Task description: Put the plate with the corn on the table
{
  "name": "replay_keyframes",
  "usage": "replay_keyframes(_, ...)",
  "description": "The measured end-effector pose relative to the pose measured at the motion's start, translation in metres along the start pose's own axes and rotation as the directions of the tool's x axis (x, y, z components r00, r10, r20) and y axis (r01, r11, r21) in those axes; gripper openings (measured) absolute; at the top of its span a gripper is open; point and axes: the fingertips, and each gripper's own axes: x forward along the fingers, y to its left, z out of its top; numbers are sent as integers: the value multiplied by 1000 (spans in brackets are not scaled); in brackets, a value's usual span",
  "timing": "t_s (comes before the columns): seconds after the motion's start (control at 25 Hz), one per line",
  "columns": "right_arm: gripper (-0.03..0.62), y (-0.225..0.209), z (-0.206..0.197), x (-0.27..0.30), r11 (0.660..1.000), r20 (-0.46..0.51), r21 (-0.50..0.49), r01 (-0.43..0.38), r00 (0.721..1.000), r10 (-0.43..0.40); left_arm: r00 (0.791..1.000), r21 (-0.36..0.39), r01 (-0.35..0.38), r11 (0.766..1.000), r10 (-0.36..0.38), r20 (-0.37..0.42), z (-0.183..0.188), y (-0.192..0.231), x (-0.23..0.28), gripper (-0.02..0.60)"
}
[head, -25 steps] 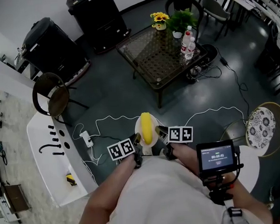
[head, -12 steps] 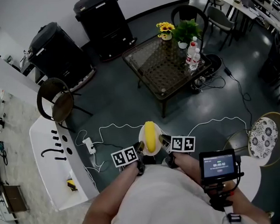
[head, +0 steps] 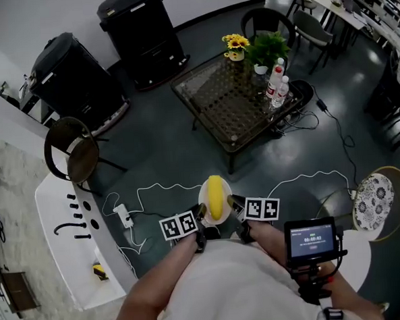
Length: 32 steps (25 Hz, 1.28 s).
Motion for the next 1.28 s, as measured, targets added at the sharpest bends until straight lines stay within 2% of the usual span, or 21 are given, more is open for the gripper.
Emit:
replay_keyframes(0.32, 35, 12, 35, 48, 1000, 10, -2, -12, 1000, 12, 1000, 10, -11, 1000, 11, -11, 53, 26, 15, 55)
replay_keyframes(0.84, 37, 36, 88, 119, 999, 26, -6, 34, 999, -34, 999, 5, 24, 1000, -24, -41, 135, 66, 35, 55)
replay_keyframes(1.16, 37, 59, 116, 165, 1000, 44, -7, 31, 999, -30, 999, 34, 35, 999, -35, -14, 189, 93, 35, 54)
replay_keyframes(1.28, 37, 66, 120, 175, 999, 33, -9, 32, 999, -32, 999, 25, 32, 999, -32, -11, 198, 101, 33, 54)
